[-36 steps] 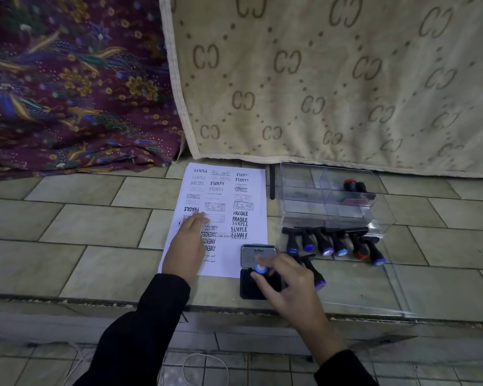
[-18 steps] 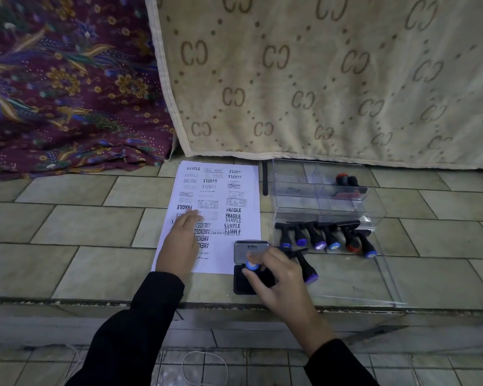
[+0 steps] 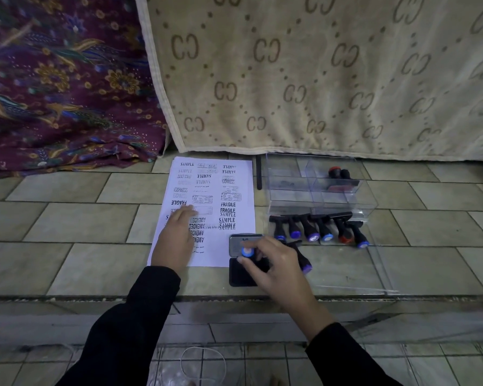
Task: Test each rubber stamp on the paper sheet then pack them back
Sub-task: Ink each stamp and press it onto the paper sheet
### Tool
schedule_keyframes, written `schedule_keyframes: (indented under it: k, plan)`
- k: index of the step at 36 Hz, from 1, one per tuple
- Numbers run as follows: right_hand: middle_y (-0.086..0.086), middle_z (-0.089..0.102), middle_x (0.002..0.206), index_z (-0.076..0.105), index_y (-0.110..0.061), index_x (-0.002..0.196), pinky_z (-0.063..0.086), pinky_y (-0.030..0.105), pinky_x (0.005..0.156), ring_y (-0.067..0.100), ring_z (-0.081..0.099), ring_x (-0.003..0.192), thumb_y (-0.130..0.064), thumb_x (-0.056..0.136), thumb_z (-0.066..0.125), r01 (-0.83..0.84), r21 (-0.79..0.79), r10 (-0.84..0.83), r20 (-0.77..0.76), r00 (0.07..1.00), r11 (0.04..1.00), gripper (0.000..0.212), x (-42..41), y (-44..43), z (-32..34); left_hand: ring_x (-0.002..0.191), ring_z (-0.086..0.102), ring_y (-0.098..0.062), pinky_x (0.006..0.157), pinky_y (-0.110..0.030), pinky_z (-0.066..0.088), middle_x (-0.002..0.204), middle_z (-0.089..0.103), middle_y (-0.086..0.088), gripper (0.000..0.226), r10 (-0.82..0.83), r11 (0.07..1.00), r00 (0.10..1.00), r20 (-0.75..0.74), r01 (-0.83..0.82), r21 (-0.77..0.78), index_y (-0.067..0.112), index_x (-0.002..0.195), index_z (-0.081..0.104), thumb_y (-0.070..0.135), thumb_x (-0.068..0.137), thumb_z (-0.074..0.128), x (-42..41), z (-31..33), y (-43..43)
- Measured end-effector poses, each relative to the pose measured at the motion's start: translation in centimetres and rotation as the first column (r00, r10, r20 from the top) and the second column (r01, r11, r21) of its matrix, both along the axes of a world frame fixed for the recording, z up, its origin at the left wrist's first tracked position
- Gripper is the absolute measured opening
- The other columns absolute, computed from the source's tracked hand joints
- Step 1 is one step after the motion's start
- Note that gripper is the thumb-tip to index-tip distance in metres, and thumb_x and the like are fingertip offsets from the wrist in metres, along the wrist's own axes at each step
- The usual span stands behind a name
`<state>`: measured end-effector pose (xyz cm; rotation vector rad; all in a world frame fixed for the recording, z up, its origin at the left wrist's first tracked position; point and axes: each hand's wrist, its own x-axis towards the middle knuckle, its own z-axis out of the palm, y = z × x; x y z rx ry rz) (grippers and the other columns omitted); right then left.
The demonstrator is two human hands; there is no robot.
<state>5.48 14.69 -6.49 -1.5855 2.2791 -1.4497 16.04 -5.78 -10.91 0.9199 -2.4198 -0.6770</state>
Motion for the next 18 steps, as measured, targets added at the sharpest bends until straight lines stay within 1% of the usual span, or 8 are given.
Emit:
schedule_keyframes:
  k: [3,5,8,12,15,18]
  plan:
    - [-0.009,0.063,0.086,0.065,-0.012,0.091,0.043,0.008,0.069,-0.001,0.056,0.072,-0.014,0.080,0.073,0.048,-0.091,-0.042,0.072,0.997,0.995,0.013,-0.5,-1.0,1.5,0.132,0.041,-0.013,0.106,-0.018,0.028,0.139,0.048,-0.003,0.057,0.004,1.000,1.000,-0.004,-0.004,-0.010,0.008,0.123,0.057,-0.019,0.077,0.037,0.0,0.0,0.1]
    - [-0.006,0.065,0.087,0.066,-0.012,0.094,0.046,0.008,0.071,0.001,0.060,0.075,-0.014,0.081,0.073,0.069,-0.106,-0.057,0.110,0.992,0.992,0.015,-0.9,-2.2,2.4,0.133,0.041,-0.015,0.108,-0.021,0.030,0.139,0.049,-0.004,0.056,0.003,1.000,1.000,-0.012,-0.004,-0.019,0.007,0.123,0.058,-0.019,0.077,0.037,0.0,0.1,0.1]
    - [-0.001,0.067,0.087,0.065,-0.011,0.095,0.048,0.008,0.070,0.003,0.062,0.076,-0.015,0.080,0.074,0.052,-0.059,-0.045,0.116,0.992,0.997,0.018,-1.3,-4.3,3.1,0.133,0.042,-0.018,0.109,-0.027,0.033,0.138,0.050,-0.007,0.054,0.005,1.000,1.000,-0.013,-0.006,-0.031,0.005,0.122,0.058,-0.019,0.078,0.037,-0.1,0.2,0.2]
    - [0.002,0.067,0.090,0.064,-0.009,0.097,0.053,0.021,0.072,0.010,0.063,0.074,-0.016,0.082,0.072,0.003,0.046,-0.007,0.087,0.996,0.999,0.018,-1.3,-6.7,2.6,0.133,0.042,-0.020,0.107,-0.031,0.036,0.138,0.050,-0.008,0.054,0.004,1.000,1.000,-0.003,-0.004,-0.019,0.004,0.123,0.058,-0.019,0.078,0.039,-0.2,0.2,0.1]
    - [0.004,0.066,0.092,0.062,-0.008,0.094,0.047,0.015,0.069,0.013,0.061,0.071,-0.014,0.083,0.071,-0.019,0.081,0.015,0.043,0.999,0.997,0.015,-1.0,-7.7,2.1,0.134,0.041,-0.020,0.107,-0.033,0.037,0.139,0.049,-0.008,0.056,-0.004,1.000,1.000,0.006,0.004,-0.016,0.005,0.125,0.056,-0.019,0.077,0.039,-0.1,0.1,-0.1]
    - [0.004,0.066,0.096,0.061,-0.007,0.093,0.045,0.014,0.070,0.008,0.055,0.071,-0.013,0.084,0.069,-0.040,0.117,0.039,0.012,0.999,0.992,0.014,-0.7,-8.3,1.7,0.135,0.039,-0.021,0.109,-0.032,0.035,0.140,0.047,-0.009,0.058,-0.015,1.000,1.000,0.016,0.015,-0.018,0.004,0.127,0.054,-0.019,0.076,0.039,-0.1,0.1,-0.2]
